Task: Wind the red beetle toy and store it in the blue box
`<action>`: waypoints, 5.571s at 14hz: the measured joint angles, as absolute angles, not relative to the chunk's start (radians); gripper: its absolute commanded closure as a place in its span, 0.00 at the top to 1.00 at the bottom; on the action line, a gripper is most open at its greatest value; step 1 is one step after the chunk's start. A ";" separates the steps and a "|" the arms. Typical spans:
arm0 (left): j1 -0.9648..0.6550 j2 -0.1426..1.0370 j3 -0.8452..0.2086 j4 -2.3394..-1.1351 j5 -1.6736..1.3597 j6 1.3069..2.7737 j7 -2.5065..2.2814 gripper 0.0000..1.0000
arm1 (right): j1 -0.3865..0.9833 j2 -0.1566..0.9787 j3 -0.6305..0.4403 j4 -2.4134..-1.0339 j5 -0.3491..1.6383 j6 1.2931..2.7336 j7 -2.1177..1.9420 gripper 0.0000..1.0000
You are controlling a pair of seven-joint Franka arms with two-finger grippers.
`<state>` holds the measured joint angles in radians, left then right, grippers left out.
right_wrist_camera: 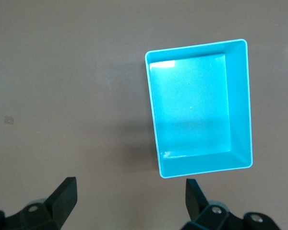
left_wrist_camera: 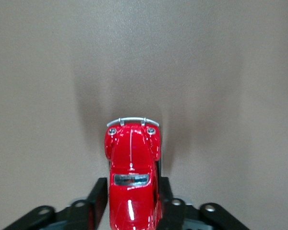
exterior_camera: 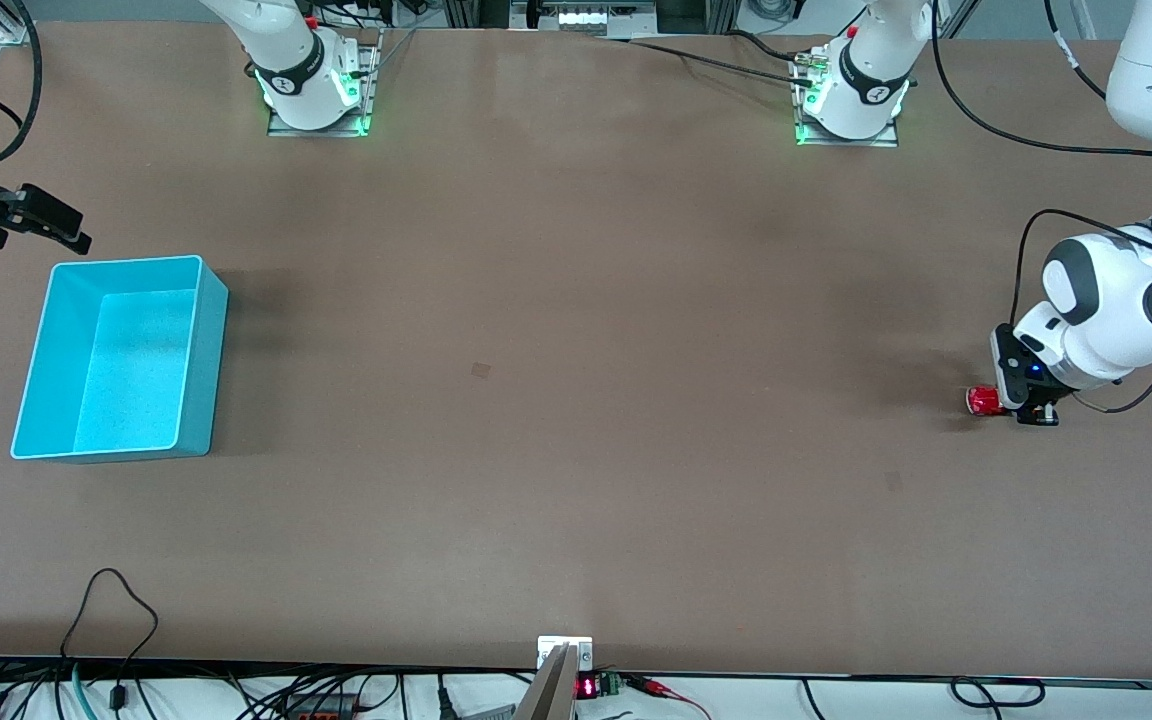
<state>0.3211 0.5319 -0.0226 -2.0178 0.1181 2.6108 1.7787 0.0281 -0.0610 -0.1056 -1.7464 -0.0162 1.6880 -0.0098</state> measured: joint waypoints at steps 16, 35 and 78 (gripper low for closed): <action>0.309 0.302 -0.119 -1.686 0.118 1.707 1.298 1.00 | 0.026 -0.057 -0.106 -1.747 -0.016 1.691 -0.010 1.00; 0.299 0.149 -0.391 -1.595 0.116 1.429 0.135 1.00 | 0.028 -0.017 -0.104 -1.720 -0.016 1.709 -0.010 1.00; -0.014 -0.012 -0.016 -1.714 0.013 1.717 0.055 1.00 | 0.093 0.494 -0.080 -2.083 0.011 2.484 -1.529 0.69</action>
<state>-0.0141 -0.0120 -0.0161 -1.7142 0.0128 1.7175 0.0552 0.0930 0.4936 -0.0798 -2.0833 0.0107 2.4841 -1.5285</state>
